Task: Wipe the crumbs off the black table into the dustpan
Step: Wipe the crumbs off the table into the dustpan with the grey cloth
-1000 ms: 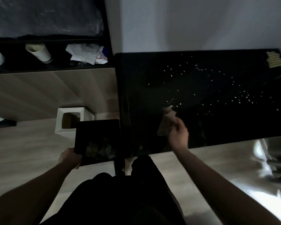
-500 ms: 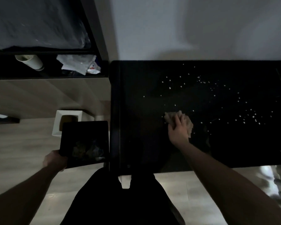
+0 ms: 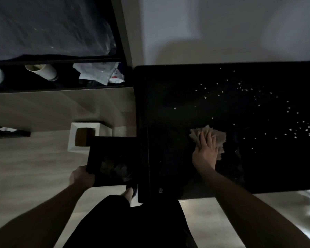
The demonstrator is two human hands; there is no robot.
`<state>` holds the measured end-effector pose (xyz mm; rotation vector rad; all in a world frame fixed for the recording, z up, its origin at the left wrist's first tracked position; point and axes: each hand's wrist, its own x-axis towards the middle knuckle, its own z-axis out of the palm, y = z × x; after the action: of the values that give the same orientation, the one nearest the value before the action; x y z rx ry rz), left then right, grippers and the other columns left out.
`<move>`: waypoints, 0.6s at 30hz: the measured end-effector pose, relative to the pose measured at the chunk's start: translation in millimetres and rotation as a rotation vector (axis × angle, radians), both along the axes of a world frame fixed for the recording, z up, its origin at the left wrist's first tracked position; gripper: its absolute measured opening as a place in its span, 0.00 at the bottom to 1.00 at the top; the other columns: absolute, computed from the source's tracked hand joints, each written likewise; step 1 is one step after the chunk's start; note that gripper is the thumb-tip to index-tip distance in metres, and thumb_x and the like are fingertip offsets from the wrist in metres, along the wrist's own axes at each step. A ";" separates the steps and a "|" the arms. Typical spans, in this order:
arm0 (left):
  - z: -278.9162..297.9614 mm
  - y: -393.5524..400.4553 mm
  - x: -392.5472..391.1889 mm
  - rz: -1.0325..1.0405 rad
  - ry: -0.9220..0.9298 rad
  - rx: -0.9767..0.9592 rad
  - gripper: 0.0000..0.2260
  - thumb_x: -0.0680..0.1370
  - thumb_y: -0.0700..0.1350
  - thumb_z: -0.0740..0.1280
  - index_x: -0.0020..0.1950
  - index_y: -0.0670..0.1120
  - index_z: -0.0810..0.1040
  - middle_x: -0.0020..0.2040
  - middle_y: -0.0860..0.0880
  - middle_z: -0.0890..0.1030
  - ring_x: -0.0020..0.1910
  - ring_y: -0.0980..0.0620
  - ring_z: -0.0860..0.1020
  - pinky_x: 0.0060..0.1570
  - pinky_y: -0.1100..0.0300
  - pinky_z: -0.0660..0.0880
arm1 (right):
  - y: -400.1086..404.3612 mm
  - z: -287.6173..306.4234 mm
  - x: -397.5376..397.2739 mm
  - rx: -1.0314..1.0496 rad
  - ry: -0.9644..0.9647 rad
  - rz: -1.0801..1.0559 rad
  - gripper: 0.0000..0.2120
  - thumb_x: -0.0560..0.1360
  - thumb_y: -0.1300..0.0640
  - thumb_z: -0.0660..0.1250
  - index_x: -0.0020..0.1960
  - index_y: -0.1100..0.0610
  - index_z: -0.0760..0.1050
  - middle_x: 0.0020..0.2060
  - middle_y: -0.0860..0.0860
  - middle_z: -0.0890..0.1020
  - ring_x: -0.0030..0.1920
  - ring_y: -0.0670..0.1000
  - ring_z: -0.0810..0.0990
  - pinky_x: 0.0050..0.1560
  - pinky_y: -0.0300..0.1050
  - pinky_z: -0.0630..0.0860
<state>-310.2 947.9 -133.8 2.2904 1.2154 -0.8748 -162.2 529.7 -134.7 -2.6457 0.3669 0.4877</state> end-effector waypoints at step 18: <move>5.3 11.6 26.0 -0.149 -0.092 -0.107 0.11 0.76 0.40 0.64 0.54 0.42 0.83 0.49 0.40 0.85 0.51 0.38 0.82 0.43 0.56 0.72 | 229.6 67.2 -101.4 0.785 0.077 -0.350 0.21 0.84 0.62 0.58 0.70 0.45 0.77 0.60 0.42 0.83 0.61 0.41 0.80 0.68 0.41 0.76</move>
<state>-284.2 959.5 -128.4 2.3300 0.9468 -0.8530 -263.6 759.3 -67.6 -1.7664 0.5207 0.4888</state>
